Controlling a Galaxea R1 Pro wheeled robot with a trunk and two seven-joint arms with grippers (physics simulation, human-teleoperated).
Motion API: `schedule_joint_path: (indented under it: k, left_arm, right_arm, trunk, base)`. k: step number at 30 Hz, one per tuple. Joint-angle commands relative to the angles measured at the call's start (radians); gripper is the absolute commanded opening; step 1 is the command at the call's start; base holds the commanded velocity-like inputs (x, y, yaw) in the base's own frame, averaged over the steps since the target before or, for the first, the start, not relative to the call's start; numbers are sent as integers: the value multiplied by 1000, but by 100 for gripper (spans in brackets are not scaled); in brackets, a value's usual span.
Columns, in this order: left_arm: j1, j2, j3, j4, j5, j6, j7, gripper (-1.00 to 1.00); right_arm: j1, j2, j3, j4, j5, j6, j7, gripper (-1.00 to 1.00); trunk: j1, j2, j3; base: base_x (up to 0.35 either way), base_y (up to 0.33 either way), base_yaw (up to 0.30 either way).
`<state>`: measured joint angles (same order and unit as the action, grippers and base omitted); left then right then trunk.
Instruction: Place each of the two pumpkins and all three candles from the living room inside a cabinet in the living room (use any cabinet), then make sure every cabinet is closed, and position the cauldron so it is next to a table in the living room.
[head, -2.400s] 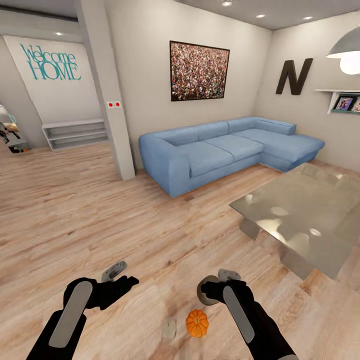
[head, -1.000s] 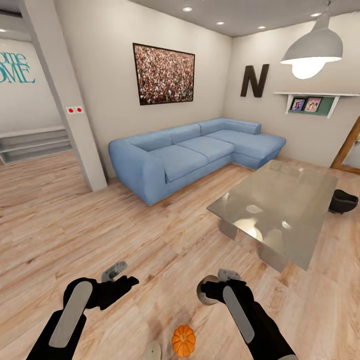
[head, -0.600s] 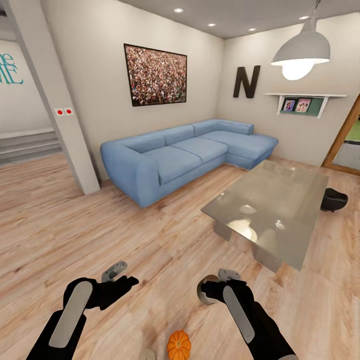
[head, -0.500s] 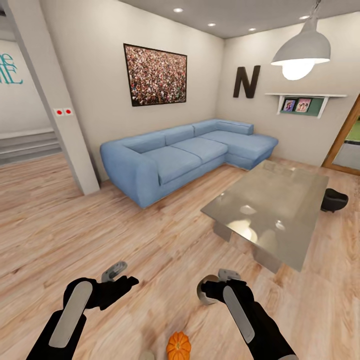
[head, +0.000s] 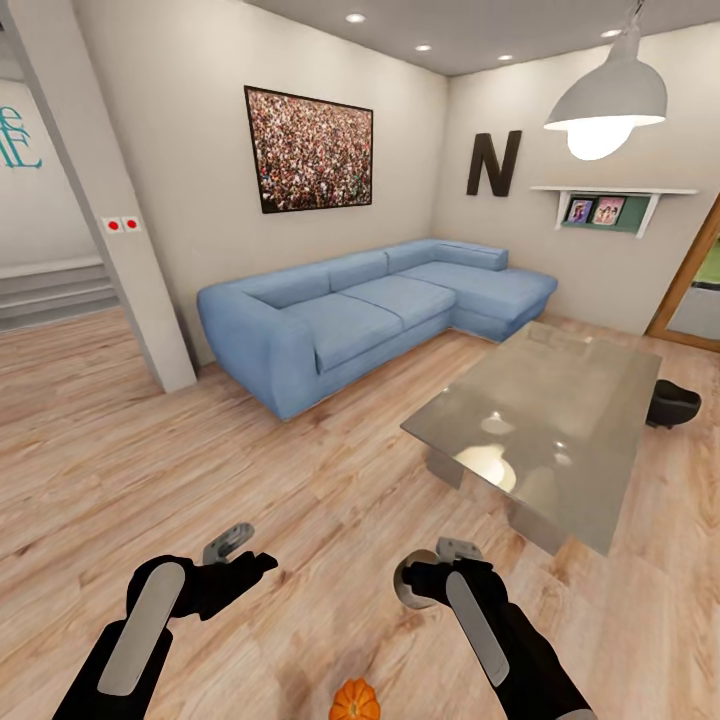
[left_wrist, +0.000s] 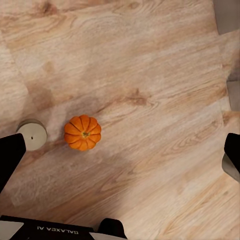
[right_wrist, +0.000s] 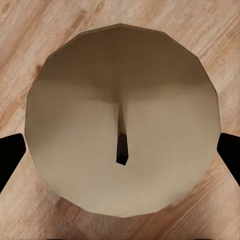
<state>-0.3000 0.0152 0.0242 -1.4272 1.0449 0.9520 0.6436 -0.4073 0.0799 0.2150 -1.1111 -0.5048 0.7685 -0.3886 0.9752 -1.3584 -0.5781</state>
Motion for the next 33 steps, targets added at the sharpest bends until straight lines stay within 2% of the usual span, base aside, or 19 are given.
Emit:
schedule_joint_path:
  k: [1, 20, 33]
  left_arm:
    - [-1, 0, 0, -1, 11, 2, 10, 100]
    - [-1, 0, 0, -1, 10, 2, 10, 100]
    - [-1, 0, -1, -1, 12, -27, 9, 100]
  right_arm:
    - [-1, 0, 1, -1, -11, 2, -10, -100]
    - [-1, 0, 3, -1, -11, 2, -10, -100]
    - [-1, 0, 2, -1, -11, 2, -10, -100]
  trunk:
    - [0, -1, -1]
    - [0, -1, -1]
    - [0, -1, -1]
  base:
    - [3, 2, 0]
    - [32, 0, 0]
    - [44, 0, 0]
